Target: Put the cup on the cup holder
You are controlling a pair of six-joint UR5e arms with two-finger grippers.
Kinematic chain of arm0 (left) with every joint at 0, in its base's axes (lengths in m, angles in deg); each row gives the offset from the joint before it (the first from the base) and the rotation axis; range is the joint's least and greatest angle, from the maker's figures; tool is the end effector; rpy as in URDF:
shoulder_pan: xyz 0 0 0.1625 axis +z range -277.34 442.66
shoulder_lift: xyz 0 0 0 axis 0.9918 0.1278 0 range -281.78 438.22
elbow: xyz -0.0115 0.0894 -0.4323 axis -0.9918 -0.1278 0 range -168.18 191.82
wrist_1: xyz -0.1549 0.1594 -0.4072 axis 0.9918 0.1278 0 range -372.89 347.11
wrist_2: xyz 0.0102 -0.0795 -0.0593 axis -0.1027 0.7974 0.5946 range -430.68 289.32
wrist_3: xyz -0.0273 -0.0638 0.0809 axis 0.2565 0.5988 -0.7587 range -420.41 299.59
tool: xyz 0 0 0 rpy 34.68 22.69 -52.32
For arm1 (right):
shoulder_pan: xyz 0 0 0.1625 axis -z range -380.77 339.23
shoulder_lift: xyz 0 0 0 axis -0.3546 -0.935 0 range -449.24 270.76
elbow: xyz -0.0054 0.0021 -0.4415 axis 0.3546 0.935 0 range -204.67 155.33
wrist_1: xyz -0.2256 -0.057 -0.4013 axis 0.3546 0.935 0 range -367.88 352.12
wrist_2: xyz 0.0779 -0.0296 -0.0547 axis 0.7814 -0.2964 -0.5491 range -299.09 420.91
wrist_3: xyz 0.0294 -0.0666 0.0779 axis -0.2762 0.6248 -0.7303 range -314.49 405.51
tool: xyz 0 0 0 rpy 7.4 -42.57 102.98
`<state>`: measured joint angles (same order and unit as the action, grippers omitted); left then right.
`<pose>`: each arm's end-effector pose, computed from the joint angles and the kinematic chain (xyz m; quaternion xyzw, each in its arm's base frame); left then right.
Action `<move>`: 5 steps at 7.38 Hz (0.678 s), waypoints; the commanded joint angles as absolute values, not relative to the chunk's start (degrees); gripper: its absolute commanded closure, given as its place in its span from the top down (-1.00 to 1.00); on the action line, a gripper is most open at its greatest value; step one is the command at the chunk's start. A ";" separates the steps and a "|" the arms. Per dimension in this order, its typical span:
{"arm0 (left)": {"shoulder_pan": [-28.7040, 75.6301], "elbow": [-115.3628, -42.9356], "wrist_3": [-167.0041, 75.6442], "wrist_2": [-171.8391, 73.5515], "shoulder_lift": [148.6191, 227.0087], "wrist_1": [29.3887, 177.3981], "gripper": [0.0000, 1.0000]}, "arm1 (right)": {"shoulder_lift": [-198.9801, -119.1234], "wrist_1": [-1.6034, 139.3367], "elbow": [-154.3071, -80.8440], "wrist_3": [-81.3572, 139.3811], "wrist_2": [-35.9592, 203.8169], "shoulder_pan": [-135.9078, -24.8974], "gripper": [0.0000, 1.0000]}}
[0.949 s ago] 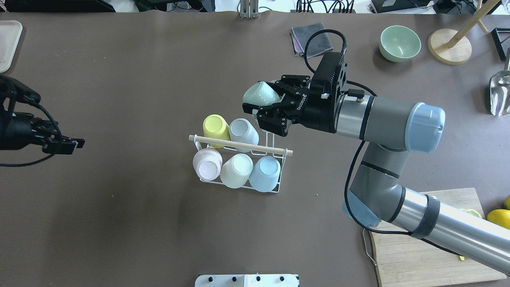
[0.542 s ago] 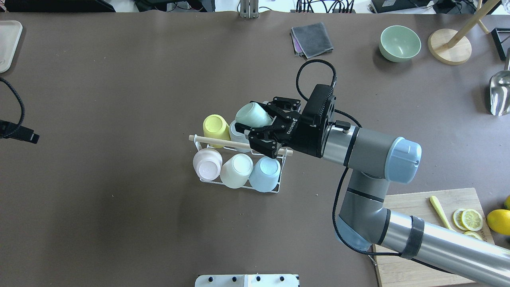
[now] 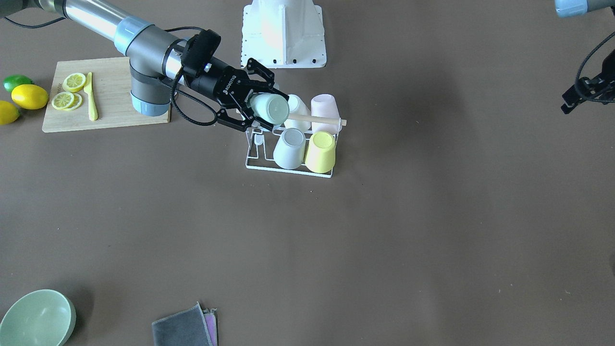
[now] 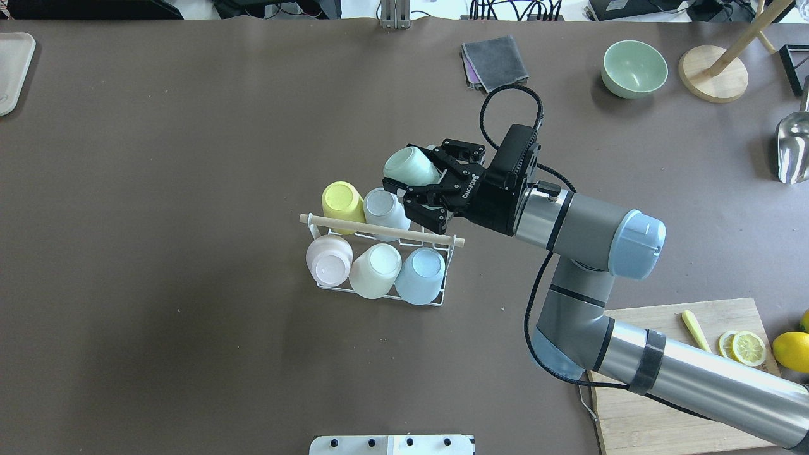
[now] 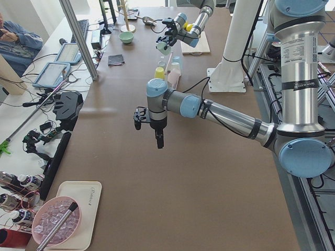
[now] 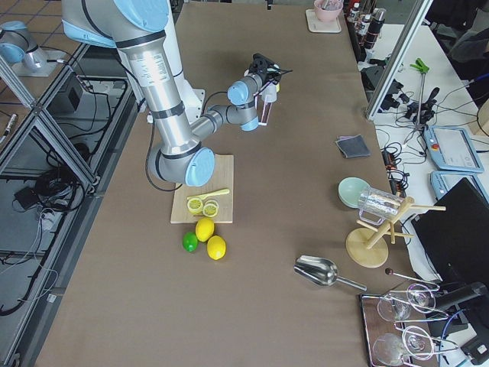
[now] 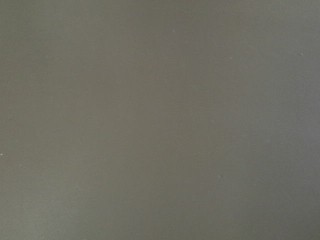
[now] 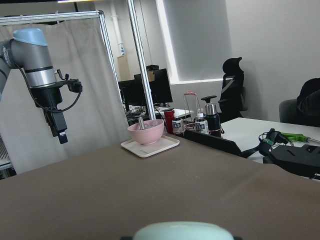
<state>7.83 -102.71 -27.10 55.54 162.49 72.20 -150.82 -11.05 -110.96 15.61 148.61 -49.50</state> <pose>0.0615 -0.4951 0.5182 -0.0219 0.3285 -0.1116 0.9376 -0.5138 -0.4385 0.2271 0.6067 -0.6046 -0.1229 0.5013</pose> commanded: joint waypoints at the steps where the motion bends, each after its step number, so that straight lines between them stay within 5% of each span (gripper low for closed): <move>1: -2.00 -98.23 -27.10 58.23 164.26 72.63 0.96 | -149.98 -11.83 -108.52 15.72 148.62 -50.12 -1.00; 5: -11.47 -90.14 -30.06 67.06 166.01 72.62 0.96 | -149.28 -17.02 -103.87 15.98 148.62 -50.48 -1.00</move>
